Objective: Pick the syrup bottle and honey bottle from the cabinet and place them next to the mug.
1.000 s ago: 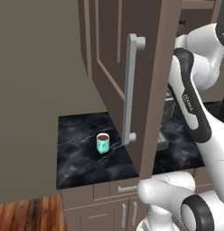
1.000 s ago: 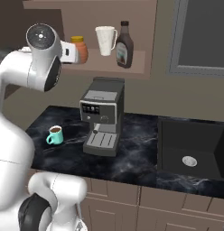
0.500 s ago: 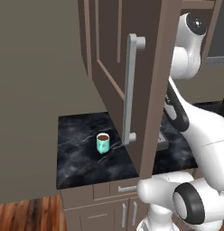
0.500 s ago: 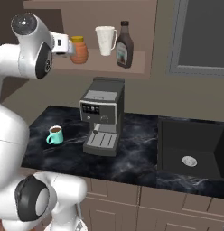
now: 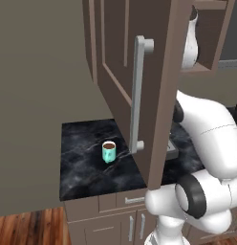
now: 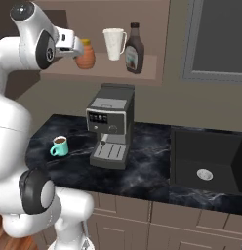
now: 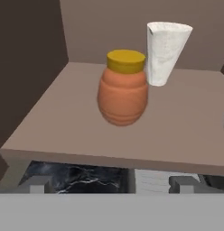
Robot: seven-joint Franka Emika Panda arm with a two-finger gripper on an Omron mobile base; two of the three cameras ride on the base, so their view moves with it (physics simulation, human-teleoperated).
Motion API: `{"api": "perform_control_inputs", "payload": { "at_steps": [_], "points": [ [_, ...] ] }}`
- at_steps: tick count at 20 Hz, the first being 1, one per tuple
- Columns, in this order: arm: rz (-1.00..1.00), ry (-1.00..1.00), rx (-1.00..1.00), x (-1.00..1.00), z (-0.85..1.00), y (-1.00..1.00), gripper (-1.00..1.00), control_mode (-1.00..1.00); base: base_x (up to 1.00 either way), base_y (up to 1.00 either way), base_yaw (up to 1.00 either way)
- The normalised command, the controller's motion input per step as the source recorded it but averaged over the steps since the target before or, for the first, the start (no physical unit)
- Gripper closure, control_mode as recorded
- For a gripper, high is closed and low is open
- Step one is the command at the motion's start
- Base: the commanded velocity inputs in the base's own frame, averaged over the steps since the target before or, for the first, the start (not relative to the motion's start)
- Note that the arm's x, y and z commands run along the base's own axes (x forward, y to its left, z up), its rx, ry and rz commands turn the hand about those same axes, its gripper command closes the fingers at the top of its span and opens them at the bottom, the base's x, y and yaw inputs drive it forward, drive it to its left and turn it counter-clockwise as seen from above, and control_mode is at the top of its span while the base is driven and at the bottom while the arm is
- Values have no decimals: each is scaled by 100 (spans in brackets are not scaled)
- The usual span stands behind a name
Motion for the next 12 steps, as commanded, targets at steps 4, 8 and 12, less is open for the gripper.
{"api": "perform_control_inputs", "payload": {
  "at_steps": [4, 8, 12],
  "points": [
    [-8, 0, 0, 56, -2, -8, -100, -100, 0, 0, 0],
    [-2, 0, 0, 55, 6, -8, -100, -100, 0, 0, 0],
    [0, 0, 0, 44, 9, -8, -100, -100, 0, 0, 0]
  ]
}}
